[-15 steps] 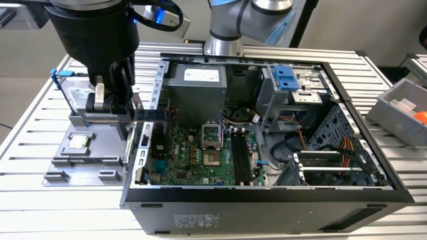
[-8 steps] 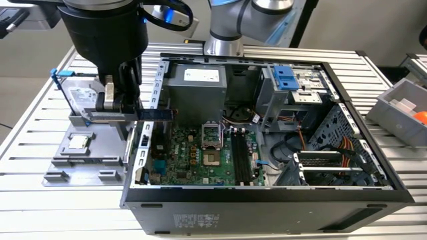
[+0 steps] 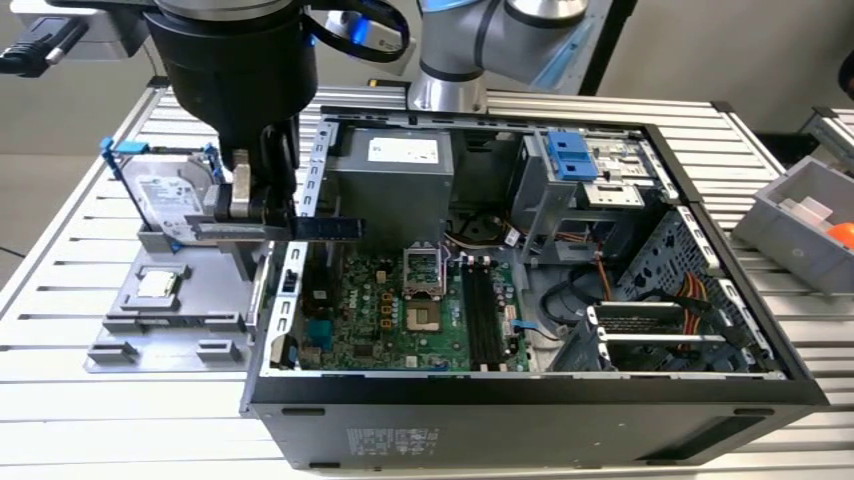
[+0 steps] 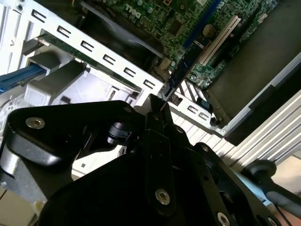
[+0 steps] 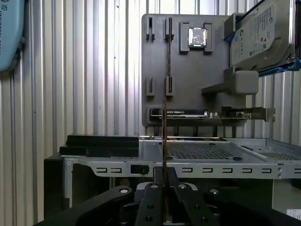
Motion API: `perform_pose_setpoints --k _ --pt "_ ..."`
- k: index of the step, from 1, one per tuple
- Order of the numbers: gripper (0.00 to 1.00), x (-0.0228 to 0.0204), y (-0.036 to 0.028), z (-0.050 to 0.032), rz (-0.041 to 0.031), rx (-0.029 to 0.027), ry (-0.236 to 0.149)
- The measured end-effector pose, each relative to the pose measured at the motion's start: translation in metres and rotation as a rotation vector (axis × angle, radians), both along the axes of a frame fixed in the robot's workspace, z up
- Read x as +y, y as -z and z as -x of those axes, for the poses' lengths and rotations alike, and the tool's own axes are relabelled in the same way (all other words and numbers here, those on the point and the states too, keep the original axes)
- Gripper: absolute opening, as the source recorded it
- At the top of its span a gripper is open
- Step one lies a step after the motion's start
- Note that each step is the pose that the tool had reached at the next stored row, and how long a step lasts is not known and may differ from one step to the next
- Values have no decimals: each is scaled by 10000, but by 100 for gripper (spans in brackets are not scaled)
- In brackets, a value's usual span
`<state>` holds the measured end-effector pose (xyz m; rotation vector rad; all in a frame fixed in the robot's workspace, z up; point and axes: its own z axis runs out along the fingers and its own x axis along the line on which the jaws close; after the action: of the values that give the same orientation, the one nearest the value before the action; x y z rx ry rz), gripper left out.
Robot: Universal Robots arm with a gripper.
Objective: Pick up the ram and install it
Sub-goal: 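Pick up the ram and move it above insertion slot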
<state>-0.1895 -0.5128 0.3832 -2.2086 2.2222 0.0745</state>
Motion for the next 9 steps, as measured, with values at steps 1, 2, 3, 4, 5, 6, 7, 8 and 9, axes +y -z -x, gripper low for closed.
perform_pose_setpoints --k 1,2,3,4,5,6,7,8,9 --pt "0 2 0 -14 0 0 1" --pt "0 2 1 -28 -3 -2 0" --pt "0 4 0 -43 0 0 0" --pt "0 5 1 -57 -1 -1 -1" --pt "0 6 0 -71 -1 0 -1" --pt "0 7 0 -85 0 0 -1" --pt "0 7 1 -100 -1 -1 -1" --pt "0 8 1 -114 -1 0 -1" --pt "0 9 0 -129 1 1 -1"
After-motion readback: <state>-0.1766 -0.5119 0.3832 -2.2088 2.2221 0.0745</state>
